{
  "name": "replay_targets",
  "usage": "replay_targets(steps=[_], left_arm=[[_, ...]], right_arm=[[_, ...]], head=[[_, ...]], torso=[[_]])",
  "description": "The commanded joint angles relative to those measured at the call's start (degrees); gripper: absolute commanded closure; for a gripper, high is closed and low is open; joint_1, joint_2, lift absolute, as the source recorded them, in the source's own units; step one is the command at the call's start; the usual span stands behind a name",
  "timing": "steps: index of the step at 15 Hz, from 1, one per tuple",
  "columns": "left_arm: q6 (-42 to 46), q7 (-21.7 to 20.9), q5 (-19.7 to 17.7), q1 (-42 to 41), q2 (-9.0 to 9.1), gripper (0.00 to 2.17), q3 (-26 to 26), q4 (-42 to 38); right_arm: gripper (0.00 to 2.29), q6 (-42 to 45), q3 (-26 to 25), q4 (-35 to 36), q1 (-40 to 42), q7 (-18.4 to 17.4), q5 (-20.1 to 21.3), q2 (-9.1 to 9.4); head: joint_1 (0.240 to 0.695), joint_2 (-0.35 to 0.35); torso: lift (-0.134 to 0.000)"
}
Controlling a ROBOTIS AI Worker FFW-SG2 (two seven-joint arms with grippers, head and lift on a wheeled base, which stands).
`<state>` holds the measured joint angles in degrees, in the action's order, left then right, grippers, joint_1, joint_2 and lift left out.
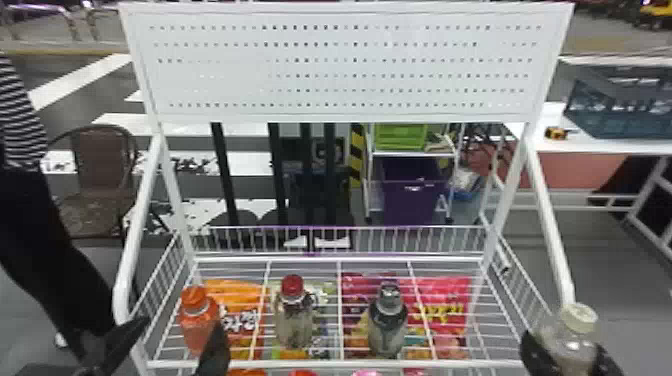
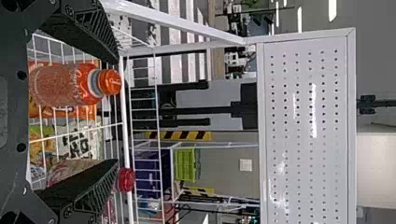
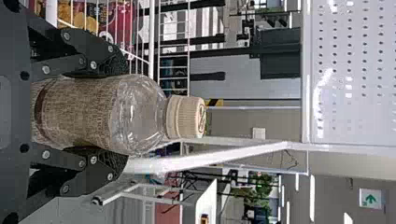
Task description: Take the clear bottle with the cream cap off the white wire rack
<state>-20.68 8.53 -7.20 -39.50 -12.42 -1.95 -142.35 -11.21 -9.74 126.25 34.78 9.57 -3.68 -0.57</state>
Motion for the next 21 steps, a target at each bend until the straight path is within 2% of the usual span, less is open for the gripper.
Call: replay_targets(steps=[1, 4, 7, 21], left_arm=[[0.7, 0.0, 0.0, 0.1, 0.03, 0.14, 0.1, 0.1], [1.2, -0.3, -0.2, -0.3, 0.03, 0.14, 0.7, -0.4], [1.2, -0.6, -0.3, -0.7, 0.03, 0.14, 1.2, -0.8], [2.8, -0.9, -0.5, -1.4, 0.03, 0.14, 1.8, -0.8]], right_arm=[[1.72, 0.9, -2.4, 5.2, 5.9, 0.3, -1.9, 0.05], [1.72, 4.2, -4.1, 9.2, 11.5, 1.4, -4.1, 0.63], [1.72, 6.3, -4.9, 12.0, 15.1, 2.0, -4.1, 0.63], [1.72, 6.0, -4.9, 13.9, 16.3, 3.0, -4.1, 0.63]], head=[[0.499, 0.000], [0.499, 0.000], [0.499, 0.000], [0.499, 0.000]], torso=[[0.000], [0.000], [0.000], [0.000]])
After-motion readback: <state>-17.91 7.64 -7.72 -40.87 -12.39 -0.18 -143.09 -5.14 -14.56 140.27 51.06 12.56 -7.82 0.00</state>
